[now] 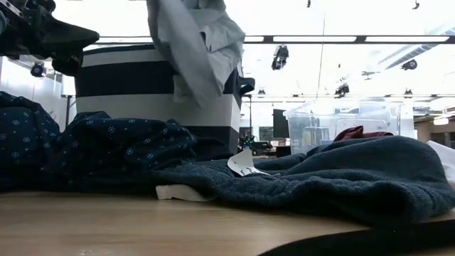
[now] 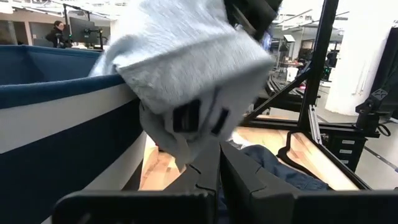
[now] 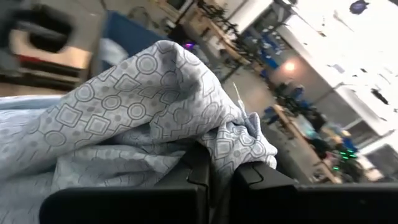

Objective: Pick & Place Cloths
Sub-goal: Put the light blue polo shirt into the blue laundry organizer

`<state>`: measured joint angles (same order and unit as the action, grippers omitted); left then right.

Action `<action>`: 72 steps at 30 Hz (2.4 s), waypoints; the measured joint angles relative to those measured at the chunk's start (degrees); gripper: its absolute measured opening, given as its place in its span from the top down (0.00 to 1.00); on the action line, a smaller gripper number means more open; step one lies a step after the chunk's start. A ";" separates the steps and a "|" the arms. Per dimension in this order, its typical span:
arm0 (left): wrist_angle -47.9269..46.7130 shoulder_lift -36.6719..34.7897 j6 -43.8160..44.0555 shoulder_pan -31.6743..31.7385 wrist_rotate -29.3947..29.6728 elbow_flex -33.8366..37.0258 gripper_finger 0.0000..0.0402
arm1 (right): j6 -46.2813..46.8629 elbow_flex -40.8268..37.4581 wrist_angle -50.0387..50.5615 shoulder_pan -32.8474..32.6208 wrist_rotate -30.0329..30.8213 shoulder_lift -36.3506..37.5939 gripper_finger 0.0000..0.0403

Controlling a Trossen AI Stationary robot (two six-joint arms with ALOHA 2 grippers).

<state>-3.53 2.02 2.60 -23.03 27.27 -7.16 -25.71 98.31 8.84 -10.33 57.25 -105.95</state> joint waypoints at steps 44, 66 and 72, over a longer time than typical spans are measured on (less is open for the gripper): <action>0.02 0.00 -0.01 -0.02 0.00 0.00 0.97 | 19.16 10.43 -0.52 30.69 -50.28 -0.06 0.96; 0.02 0.00 0.01 0.04 0.02 0.00 0.97 | 23.90 6.67 23.24 28.63 -56.22 -0.06 0.38; 0.00 0.00 0.01 0.04 0.02 0.00 0.97 | 23.42 9.92 34.80 25.95 -56.23 0.13 0.30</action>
<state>-3.53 2.02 2.61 -22.98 27.28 -7.16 -2.30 108.23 43.64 15.62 1.02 -105.82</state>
